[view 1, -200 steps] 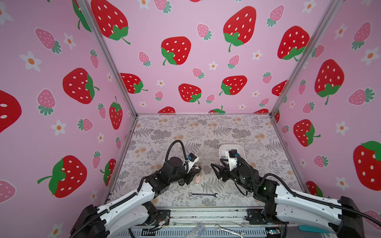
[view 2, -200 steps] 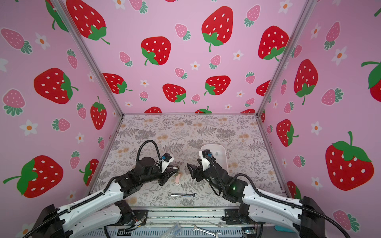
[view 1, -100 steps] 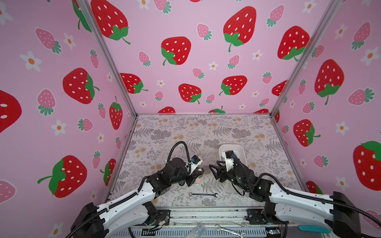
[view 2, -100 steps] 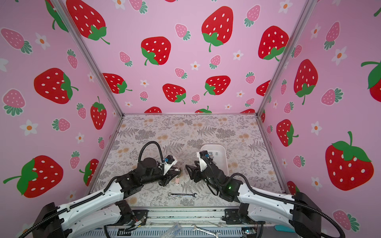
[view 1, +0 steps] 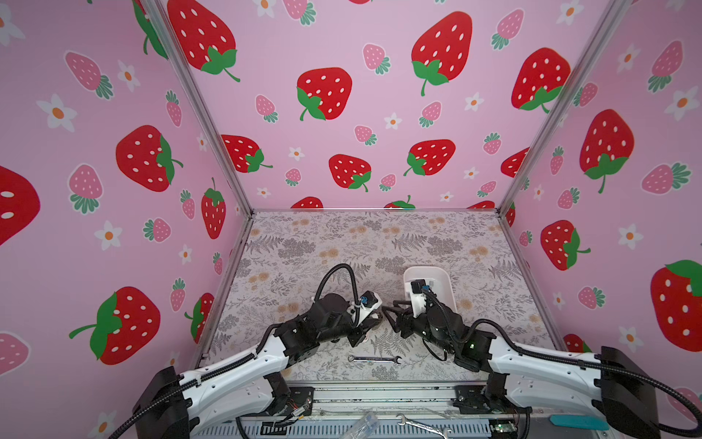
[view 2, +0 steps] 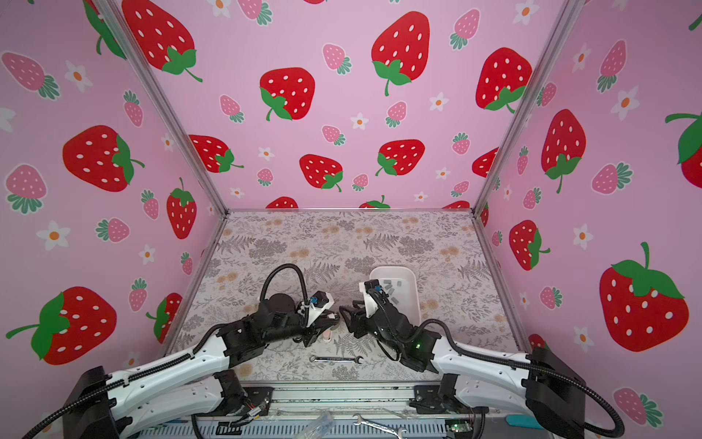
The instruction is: Load the staples into the stapler
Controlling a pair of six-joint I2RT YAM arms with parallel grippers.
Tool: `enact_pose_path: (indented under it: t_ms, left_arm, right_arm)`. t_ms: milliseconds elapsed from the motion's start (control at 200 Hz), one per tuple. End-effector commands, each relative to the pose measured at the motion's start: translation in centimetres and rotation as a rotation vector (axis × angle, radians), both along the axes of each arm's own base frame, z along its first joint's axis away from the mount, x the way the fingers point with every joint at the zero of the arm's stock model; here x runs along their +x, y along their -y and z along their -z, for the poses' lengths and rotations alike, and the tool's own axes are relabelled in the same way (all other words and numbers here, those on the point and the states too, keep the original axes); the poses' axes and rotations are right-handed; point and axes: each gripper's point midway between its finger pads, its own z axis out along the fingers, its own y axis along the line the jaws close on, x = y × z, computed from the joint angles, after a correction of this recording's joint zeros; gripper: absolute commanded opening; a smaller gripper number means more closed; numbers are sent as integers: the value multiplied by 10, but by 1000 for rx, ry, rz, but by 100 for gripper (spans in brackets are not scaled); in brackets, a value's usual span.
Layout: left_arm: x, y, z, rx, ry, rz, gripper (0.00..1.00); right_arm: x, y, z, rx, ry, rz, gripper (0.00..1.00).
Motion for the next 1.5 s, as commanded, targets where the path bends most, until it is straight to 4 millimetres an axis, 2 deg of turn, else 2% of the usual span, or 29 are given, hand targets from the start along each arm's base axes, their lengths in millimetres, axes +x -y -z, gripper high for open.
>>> enact_pose_path:
  t_ms: [0,205,400,595,705,1010,1496]
  left_arm:
    - [7,9,-31,-50,70,3,0]
    - [10,17,-29,-23,76,19,0]
    - [18,18,-21,12,90,-20,0]
    - [13,17,-29,-11,110,1,0]
    - [5,17,-35,-42,114,34,0]
    - [2,14,-35,-51,136,42,0]
    - [-7,8,-44,-102,147,52,0]
  right_arm:
    - [-6,-1,9,23,-48,-10,53]
    - [-8,1,13,17,-57,-11,52]
    - [-10,0,5,33,-45,-21,53]
    - [-7,0,17,-9,-54,0,52]
    - [-5,-1,23,-24,-66,12,40]
    - [-2,-3,26,-5,-78,28,20]
    - [-4,4,36,6,-97,43,19]
